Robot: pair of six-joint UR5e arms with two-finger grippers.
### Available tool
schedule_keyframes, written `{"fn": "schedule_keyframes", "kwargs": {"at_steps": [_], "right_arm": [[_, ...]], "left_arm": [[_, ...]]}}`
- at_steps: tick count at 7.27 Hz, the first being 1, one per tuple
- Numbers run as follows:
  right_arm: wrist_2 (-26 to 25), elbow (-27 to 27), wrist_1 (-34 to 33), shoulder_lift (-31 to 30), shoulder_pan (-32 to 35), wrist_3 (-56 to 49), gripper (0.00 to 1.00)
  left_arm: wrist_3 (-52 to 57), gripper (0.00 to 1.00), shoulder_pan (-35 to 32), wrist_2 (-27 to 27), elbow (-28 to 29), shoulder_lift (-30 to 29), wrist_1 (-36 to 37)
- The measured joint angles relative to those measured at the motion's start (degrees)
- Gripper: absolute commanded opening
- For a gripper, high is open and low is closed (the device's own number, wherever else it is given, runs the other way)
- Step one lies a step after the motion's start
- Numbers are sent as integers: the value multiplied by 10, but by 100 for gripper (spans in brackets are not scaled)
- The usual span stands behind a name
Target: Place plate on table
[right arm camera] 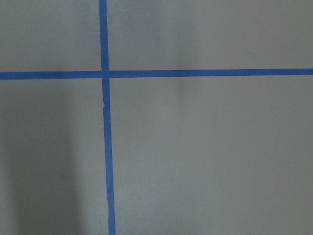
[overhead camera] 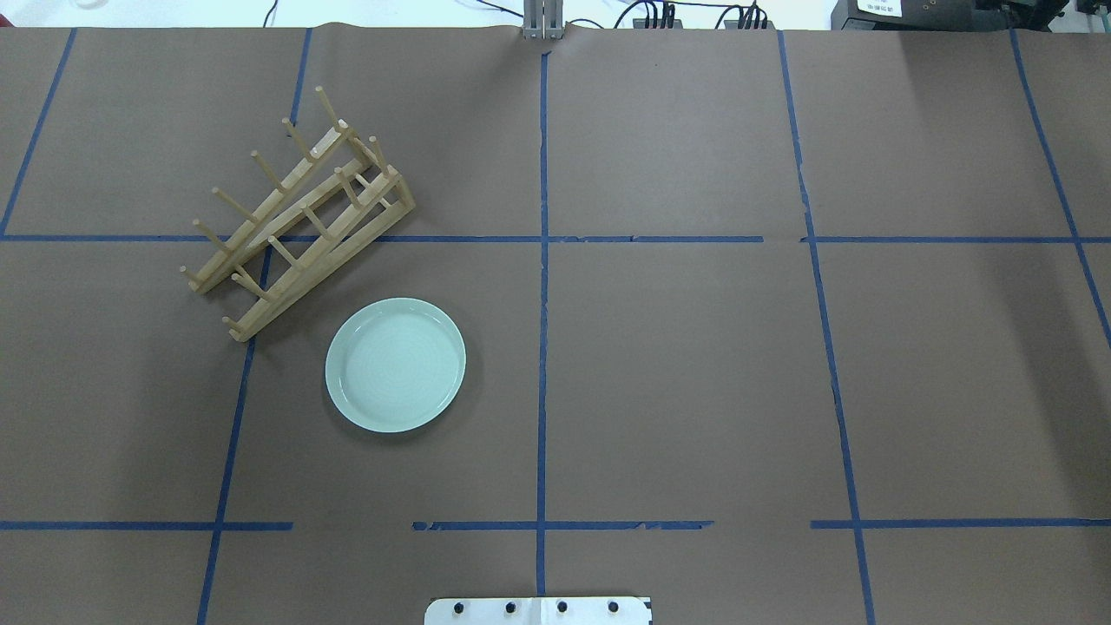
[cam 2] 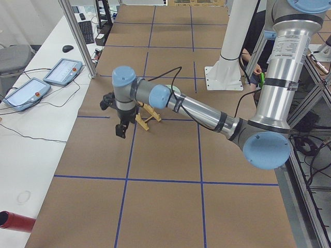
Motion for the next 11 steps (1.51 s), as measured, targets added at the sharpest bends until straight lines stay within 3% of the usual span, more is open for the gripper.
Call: {"fn": "schedule_keyframes", "kwargs": {"at_steps": [3,11], "right_arm": [[0,0,0,0,0,0,100],[0,0,0,0,0,0,100]], "left_arm": [[24,100,-43,-6,47,52,-22],[18,100,-59,-44,53,70,-16]]}}
